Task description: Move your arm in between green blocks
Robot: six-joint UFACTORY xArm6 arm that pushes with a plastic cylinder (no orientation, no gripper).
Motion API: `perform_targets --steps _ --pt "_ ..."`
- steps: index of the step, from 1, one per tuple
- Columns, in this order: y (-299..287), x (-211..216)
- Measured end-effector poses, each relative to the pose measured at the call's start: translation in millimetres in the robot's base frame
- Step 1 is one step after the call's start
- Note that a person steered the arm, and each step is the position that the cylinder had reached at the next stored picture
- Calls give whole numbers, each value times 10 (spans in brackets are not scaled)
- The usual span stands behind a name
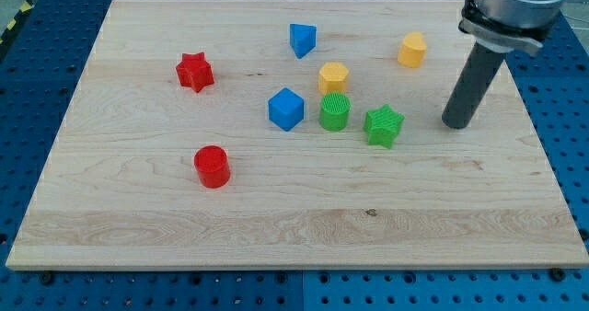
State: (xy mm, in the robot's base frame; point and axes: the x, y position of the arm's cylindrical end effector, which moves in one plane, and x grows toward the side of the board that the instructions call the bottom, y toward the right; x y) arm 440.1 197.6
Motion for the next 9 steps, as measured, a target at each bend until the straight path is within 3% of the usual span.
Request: perform_targets --steps 3,7,9 --pt "-212 -13" --pt "-1353 -88" --pt "-1560 258"
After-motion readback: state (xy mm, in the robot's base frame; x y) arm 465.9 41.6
